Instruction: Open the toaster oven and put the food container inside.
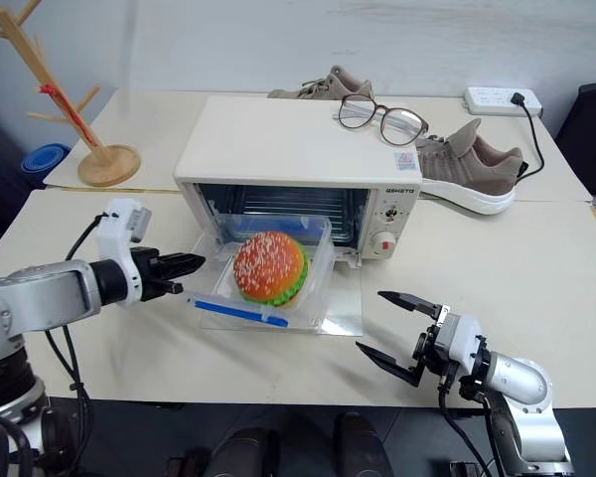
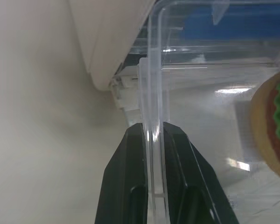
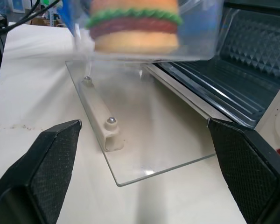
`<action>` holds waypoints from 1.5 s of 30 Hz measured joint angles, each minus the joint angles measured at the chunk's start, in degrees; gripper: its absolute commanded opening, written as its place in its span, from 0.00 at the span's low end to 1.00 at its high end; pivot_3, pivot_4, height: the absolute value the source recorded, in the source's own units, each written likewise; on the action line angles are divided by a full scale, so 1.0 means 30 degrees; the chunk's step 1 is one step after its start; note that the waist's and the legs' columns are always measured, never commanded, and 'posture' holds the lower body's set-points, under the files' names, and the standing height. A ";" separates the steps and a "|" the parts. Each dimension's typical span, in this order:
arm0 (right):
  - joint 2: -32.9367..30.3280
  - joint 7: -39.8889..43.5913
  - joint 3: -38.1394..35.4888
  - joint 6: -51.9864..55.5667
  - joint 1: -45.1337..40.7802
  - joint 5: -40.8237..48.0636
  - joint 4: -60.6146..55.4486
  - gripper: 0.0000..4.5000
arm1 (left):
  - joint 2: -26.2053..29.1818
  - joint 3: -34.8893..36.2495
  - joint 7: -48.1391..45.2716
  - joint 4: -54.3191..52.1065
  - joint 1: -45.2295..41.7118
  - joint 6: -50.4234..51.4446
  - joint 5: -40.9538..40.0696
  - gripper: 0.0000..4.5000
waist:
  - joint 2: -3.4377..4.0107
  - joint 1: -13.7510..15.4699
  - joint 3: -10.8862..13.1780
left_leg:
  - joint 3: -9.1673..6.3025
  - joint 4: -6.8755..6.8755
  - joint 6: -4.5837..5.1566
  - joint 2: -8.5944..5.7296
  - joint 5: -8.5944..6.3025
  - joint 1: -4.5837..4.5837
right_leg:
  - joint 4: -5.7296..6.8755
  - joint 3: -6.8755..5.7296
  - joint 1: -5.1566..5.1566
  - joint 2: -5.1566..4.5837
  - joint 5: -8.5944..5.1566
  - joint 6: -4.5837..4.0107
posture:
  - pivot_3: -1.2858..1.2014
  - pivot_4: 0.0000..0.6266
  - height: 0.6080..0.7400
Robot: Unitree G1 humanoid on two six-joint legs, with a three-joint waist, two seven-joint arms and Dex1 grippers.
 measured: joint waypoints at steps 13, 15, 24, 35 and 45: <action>-0.1834 -0.0571 -0.0286 0.2579 0.2384 0.1878 -0.3083 0.91 | 0.5055 0.0731 -0.8056 0.1661 0.2048 -0.2992 0.1035 0.41 | 0.0001 -0.0056 0.0006 | 0.0021 -0.0042 -0.0052 0.0031 0.0028 -0.0010 | -0.0016 0.0010 -0.0042 0.0037 -0.0018 -0.0033 | 0.52 0.24 1.00; -0.2911 -0.0236 -0.0202 0.3969 0.2774 0.2485 -0.4154 0.78 | 0.6720 0.0724 -1.2143 0.1358 0.4026 -0.5615 0.3001 0.30 | 0.0004 -0.0047 0.0007 | 0.0024 -0.0054 -0.0051 0.0033 0.0032 -0.0001 | -0.0031 0.0009 -0.0033 0.0030 -0.0031 -0.0056 | 0.52 0.24 1.00; -0.3920 -0.0722 0.1897 0.6989 0.1781 0.1791 -0.5971 0.08 | 0.5592 -0.1383 -2.0541 0.0199 0.7486 -1.4211 0.8343 0.00 | -0.0020 0.0630 0.0001 | -0.0025 -0.0036 0.0180 0.0028 -0.0070 -0.0050 | -0.0081 -0.0019 -0.0017 -0.0060 -0.0031 -0.0059 | 0.52 0.24 1.00; -0.3790 -0.1947 0.2086 0.7888 0.0569 0.1520 -0.5975 0.01 | 0.5716 -0.1094 -1.9932 -0.0206 0.7322 -1.3400 0.8660 0.00 | -0.0026 0.0431 0.0001 | -0.0014 -0.0036 0.0209 0.0024 -0.0086 -0.0032 | -0.0065 -0.0013 -0.0012 -0.0051 -0.0026 -0.0049 | 0.52 0.24 1.00; -0.3345 -0.3617 0.1700 1.0509 -0.1740 0.3049 -0.6163 0.01 | 0.4909 -0.0358 -1.9434 0.0033 0.6645 -1.2914 0.8370 0.00 | -0.0026 0.0190 0.0002 | -0.0019 -0.0040 0.0202 0.0023 -0.0085 -0.0052 | -0.0070 -0.0024 -0.0031 -0.0044 -0.0024 -0.0045 | 0.52 0.24 1.00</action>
